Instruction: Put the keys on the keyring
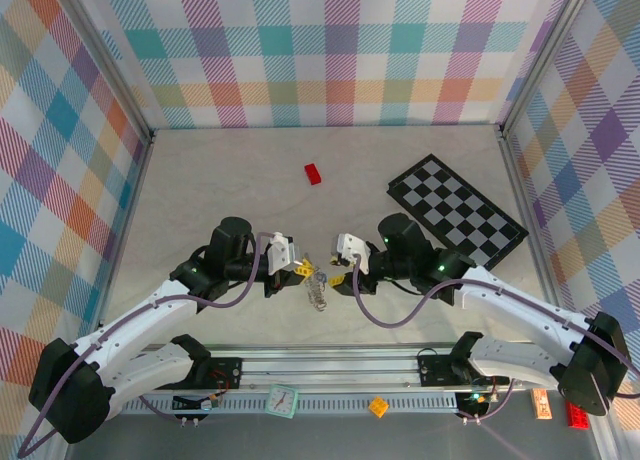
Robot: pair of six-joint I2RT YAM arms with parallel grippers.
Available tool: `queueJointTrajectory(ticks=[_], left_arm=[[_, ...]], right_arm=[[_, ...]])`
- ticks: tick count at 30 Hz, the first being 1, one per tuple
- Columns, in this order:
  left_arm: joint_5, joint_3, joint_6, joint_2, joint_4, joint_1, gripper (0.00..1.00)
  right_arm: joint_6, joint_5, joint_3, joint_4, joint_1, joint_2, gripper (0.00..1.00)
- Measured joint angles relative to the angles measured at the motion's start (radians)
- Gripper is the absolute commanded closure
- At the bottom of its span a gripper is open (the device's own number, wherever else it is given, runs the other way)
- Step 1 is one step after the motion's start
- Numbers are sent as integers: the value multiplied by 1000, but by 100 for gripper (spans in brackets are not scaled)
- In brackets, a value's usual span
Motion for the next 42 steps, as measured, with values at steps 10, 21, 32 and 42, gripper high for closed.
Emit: queueJointTrajectory(ticks=[10,21,32,42], left_arm=[[0,-5,0,-5,3,0,100],[0,-5,0,-5,7,0,100],[2,-6,0,-5,7,0,100],[17,-18,-3,-13,23,0,100]], right_arm=[[0,-40,0,22,0,47,55],[8,-64,0,44,0,61,65],[20,-76,0,63,0,96,93],[5,-76,16,43,0,167,100]])
